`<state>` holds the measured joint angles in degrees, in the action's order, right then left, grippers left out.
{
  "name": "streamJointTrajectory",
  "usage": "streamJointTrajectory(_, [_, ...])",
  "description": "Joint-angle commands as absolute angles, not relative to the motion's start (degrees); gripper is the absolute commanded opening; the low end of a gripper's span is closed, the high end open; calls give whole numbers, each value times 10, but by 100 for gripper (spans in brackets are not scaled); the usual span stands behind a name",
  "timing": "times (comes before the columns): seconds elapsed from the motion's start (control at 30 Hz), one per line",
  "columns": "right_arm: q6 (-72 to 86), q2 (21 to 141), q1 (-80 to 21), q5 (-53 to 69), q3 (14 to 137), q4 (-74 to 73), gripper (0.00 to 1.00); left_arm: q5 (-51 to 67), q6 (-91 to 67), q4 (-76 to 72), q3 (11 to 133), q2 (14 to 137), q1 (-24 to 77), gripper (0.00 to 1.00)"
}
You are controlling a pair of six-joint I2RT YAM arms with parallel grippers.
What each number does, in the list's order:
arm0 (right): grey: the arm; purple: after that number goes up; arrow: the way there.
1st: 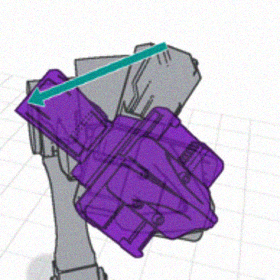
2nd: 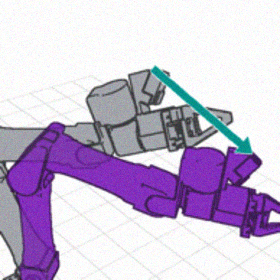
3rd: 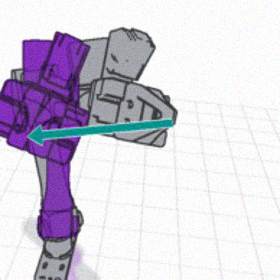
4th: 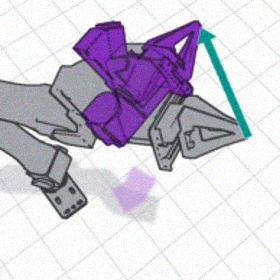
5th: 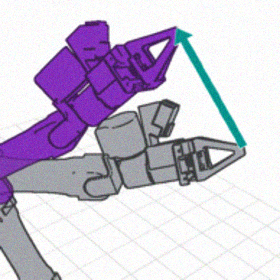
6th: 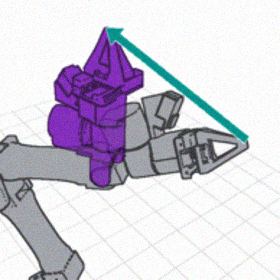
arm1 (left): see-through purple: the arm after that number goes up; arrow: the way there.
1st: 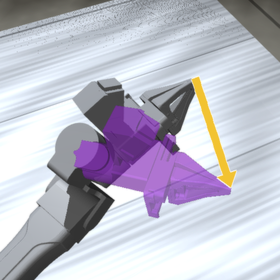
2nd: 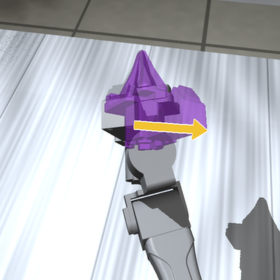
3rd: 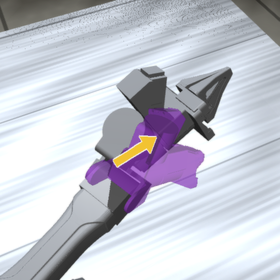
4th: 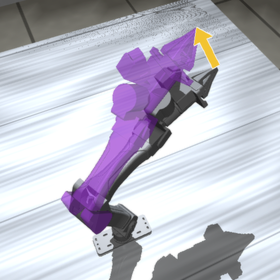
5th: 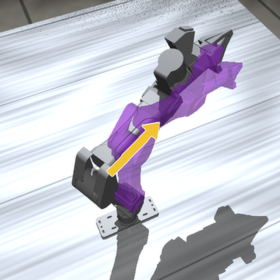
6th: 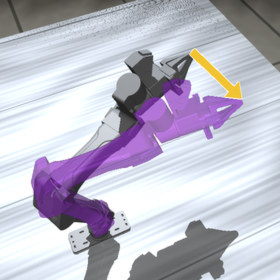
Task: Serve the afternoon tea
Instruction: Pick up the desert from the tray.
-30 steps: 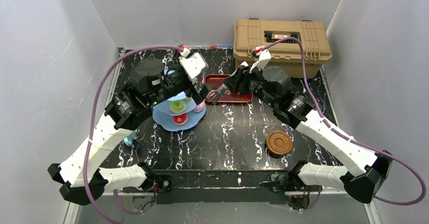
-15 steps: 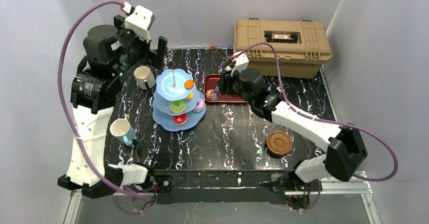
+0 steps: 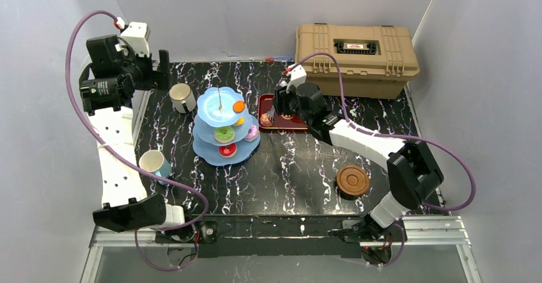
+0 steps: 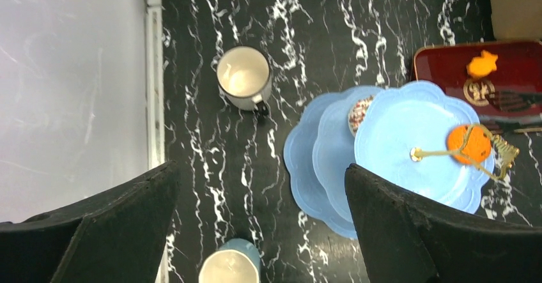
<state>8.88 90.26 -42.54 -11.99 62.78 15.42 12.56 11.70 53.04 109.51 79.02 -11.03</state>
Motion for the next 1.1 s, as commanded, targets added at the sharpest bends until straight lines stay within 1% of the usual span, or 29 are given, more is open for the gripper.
streamJointTrajectory(0.0, [92, 915, -416, -96, 667, 226, 57, 149, 115, 520, 1051, 756, -114, 98])
streamJointTrajectory(0.5, [103, 961, -406, -64, 682, 246, 59, 121, 94, 500, 1012, 777, -116, 98])
streamJointTrajectory(1.07, [86, 1012, -403, -44, 705, 227, 60, 107, 88, 487, 995, 766, -117, 98])
